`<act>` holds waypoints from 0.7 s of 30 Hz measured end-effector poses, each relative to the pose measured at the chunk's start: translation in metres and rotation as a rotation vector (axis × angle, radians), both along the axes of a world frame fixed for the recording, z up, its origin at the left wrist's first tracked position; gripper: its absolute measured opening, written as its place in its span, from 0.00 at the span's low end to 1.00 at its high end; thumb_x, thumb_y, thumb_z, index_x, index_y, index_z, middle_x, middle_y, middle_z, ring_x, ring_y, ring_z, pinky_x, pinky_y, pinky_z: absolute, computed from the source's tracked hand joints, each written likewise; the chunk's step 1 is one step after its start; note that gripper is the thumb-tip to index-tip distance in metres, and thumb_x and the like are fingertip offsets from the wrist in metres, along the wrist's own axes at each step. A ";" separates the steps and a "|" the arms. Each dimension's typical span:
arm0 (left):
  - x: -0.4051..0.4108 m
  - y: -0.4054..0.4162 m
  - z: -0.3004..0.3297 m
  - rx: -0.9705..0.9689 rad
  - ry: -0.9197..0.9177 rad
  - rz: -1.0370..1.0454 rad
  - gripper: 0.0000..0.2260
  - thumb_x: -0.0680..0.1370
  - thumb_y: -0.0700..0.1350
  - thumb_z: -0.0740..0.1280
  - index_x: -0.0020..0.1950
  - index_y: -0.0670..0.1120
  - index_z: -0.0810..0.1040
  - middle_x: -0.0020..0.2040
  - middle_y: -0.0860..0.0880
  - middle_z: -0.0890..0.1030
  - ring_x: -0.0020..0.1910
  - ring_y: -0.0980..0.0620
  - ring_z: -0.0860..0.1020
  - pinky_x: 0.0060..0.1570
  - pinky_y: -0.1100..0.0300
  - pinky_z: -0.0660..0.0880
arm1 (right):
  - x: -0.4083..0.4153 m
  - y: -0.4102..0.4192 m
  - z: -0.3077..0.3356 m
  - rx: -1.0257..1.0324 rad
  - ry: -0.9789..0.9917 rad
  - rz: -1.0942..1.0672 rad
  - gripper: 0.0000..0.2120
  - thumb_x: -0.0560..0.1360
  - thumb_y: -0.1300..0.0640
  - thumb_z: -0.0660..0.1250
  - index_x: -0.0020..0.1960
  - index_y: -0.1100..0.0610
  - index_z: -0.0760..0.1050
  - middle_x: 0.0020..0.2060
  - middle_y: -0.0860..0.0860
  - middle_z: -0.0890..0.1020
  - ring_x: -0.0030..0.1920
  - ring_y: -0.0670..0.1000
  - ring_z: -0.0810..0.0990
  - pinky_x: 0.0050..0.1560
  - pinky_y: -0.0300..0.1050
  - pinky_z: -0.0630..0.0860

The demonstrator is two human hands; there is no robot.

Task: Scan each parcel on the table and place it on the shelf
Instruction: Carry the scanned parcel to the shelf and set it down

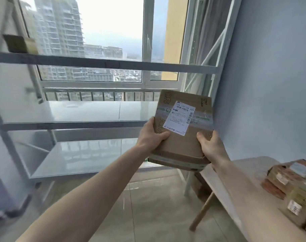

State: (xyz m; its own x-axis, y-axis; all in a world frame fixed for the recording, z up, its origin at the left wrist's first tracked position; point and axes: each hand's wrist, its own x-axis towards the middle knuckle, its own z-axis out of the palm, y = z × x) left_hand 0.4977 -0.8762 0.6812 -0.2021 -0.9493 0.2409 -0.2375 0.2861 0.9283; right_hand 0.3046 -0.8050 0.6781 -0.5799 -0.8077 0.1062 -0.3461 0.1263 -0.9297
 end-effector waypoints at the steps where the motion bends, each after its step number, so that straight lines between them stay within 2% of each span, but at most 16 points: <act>1: 0.016 -0.008 0.005 -0.004 0.003 0.014 0.22 0.71 0.44 0.76 0.63 0.50 0.75 0.55 0.53 0.82 0.53 0.53 0.80 0.58 0.52 0.78 | 0.014 -0.013 0.004 -0.013 0.010 0.024 0.27 0.76 0.41 0.65 0.70 0.53 0.67 0.64 0.52 0.78 0.64 0.58 0.76 0.65 0.60 0.73; 4: 0.059 -0.033 0.019 -0.033 0.028 0.047 0.21 0.71 0.44 0.76 0.62 0.50 0.75 0.54 0.53 0.83 0.53 0.53 0.81 0.57 0.51 0.79 | 0.053 -0.048 0.021 -0.072 0.029 0.095 0.25 0.78 0.43 0.66 0.70 0.53 0.67 0.62 0.51 0.78 0.63 0.57 0.77 0.65 0.57 0.73; 7: 0.095 -0.057 0.034 -0.043 0.070 0.091 0.22 0.69 0.43 0.76 0.62 0.48 0.75 0.54 0.51 0.83 0.53 0.52 0.81 0.56 0.51 0.80 | 0.084 -0.083 0.039 -0.126 -0.002 0.169 0.23 0.79 0.46 0.66 0.69 0.55 0.65 0.58 0.50 0.78 0.57 0.54 0.77 0.58 0.52 0.75; 9: 0.115 -0.072 0.045 -0.056 0.112 0.110 0.24 0.66 0.44 0.76 0.61 0.49 0.76 0.54 0.51 0.83 0.53 0.51 0.82 0.56 0.50 0.80 | 0.102 -0.106 0.052 -0.166 -0.016 0.202 0.21 0.79 0.47 0.66 0.66 0.55 0.64 0.55 0.50 0.78 0.53 0.54 0.77 0.57 0.55 0.77; 12: 0.141 -0.095 0.062 -0.075 0.161 0.131 0.26 0.67 0.41 0.77 0.64 0.48 0.75 0.54 0.50 0.83 0.53 0.50 0.82 0.55 0.51 0.81 | 0.126 -0.138 0.073 -0.225 -0.004 0.228 0.25 0.78 0.47 0.68 0.67 0.57 0.63 0.58 0.53 0.77 0.55 0.55 0.78 0.57 0.54 0.77; 14: 0.155 -0.110 0.077 -0.095 0.188 0.138 0.26 0.68 0.39 0.77 0.64 0.47 0.75 0.54 0.50 0.84 0.53 0.50 0.82 0.54 0.52 0.81 | 0.140 -0.157 0.088 -0.263 0.037 0.250 0.25 0.79 0.47 0.67 0.67 0.59 0.63 0.57 0.52 0.77 0.54 0.54 0.77 0.51 0.48 0.77; 16: 0.169 -0.126 0.091 -0.117 0.223 0.156 0.29 0.64 0.40 0.77 0.64 0.47 0.75 0.54 0.50 0.84 0.52 0.50 0.83 0.54 0.51 0.81 | 0.154 -0.178 0.103 -0.297 0.043 0.287 0.24 0.79 0.48 0.67 0.67 0.58 0.63 0.57 0.51 0.76 0.53 0.52 0.77 0.43 0.43 0.75; 17: 0.176 -0.133 0.098 -0.128 0.237 0.170 0.32 0.62 0.42 0.77 0.65 0.46 0.74 0.54 0.49 0.84 0.52 0.50 0.83 0.55 0.51 0.81 | 0.161 -0.189 0.111 -0.307 0.040 0.309 0.24 0.79 0.48 0.67 0.67 0.58 0.63 0.56 0.51 0.76 0.52 0.52 0.77 0.42 0.43 0.75; 21: 0.208 -0.163 0.123 -0.161 0.287 0.234 0.38 0.62 0.40 0.79 0.70 0.46 0.66 0.55 0.48 0.83 0.53 0.49 0.83 0.55 0.48 0.80 | 0.191 -0.233 0.142 -0.350 0.054 0.378 0.24 0.78 0.47 0.67 0.67 0.58 0.64 0.54 0.51 0.78 0.55 0.54 0.79 0.57 0.54 0.78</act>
